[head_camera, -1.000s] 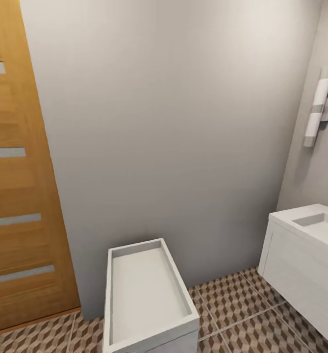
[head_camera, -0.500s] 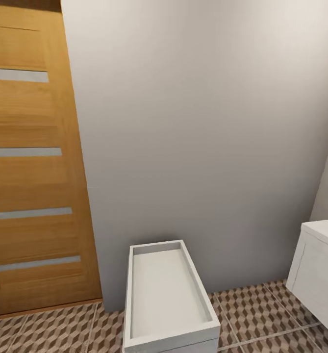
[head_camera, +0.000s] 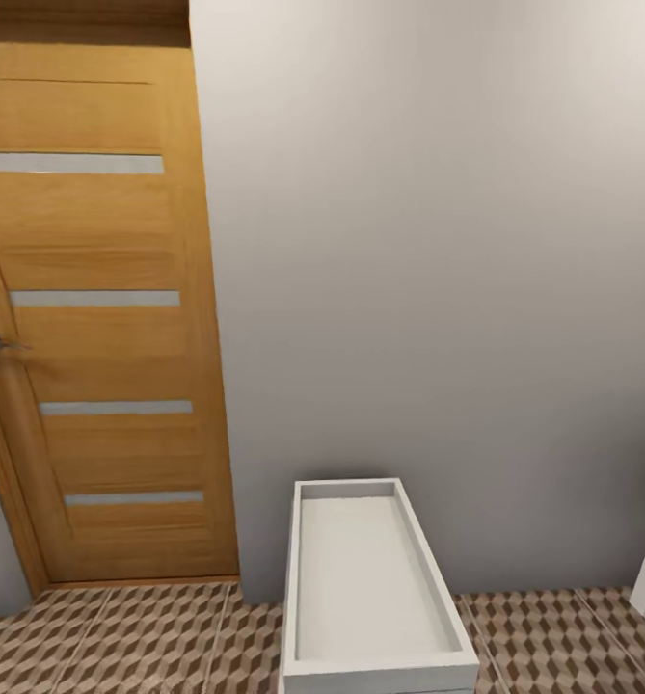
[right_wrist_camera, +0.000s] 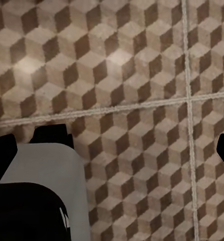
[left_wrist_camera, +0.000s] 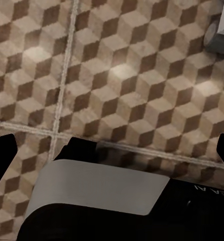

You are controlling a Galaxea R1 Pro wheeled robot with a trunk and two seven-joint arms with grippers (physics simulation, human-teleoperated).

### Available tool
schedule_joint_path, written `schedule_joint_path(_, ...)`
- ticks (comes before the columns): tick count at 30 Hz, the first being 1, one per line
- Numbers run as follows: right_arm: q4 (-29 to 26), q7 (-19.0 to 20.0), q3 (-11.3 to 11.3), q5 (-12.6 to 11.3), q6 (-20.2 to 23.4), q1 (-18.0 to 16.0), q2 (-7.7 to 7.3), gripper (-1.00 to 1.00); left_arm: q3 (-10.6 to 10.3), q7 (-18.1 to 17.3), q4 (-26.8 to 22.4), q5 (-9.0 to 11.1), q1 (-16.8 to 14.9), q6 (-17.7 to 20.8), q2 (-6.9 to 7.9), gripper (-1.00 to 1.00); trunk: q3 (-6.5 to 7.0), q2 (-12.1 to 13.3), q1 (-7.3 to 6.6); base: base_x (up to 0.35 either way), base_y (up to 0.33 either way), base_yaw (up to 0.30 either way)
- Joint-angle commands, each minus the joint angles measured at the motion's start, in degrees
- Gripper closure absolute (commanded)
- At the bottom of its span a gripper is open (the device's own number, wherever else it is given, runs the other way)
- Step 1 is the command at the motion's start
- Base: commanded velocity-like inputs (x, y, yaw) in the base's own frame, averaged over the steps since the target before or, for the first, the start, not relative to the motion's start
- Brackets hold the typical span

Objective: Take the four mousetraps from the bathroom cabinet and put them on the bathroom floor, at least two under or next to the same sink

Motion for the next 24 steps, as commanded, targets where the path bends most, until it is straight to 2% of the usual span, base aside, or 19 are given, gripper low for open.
schedule_joint_path(1, 0.18, -0.04, 0.29, -0.39, -0.37, -0.07, 0.00, -1.00, -0.48, 0.20, 0.02, 0.41, -0.04, -0.14, 0.01, -1.00, -0.03, -0.03, 0.00, 0.000, 0.000, 0.287)
schedule_joint_path(13, 0.18, -0.04, 0.29, -0.39, -0.37, -0.07, 0.00, -1.00, -0.48, 0.20, 0.02, 0.50, -0.04, -0.10, 0.71, -1.00, 0.33, -0.03, 0.00, 0.000, 0.000, 0.287)
schedule_joint_path(16, 0.18, -0.04, 0.29, -0.39, -0.37, -0.07, 0.00, -1.00, -0.48, 0.24, 0.02, 0.54, -0.04, -0.09, 1.51, -1.00, 0.42, -0.03, 0.00, 0.000, 0.000, 0.287)
schedule_joint_path(19, 0.18, -0.04, 0.29, -0.39, -0.37, -0.07, 0.00, -1.00, -0.52, 0.27, 0.02, 0.57, -0.04, -0.03, 3.16, -1.00, 0.50, -0.03, 0.00, 0.000, 0.000, 0.287)
schedule_joint_path(24, 0.18, -0.04, 0.29, -0.39, -0.38, -0.07, 0.00, -1.00, -0.50, 0.25, 0.02, 0.63, -0.04, 0.05, 4.73, -1.00, 0.65, -0.03, 0.00, 0.000, 0.000, 0.287)
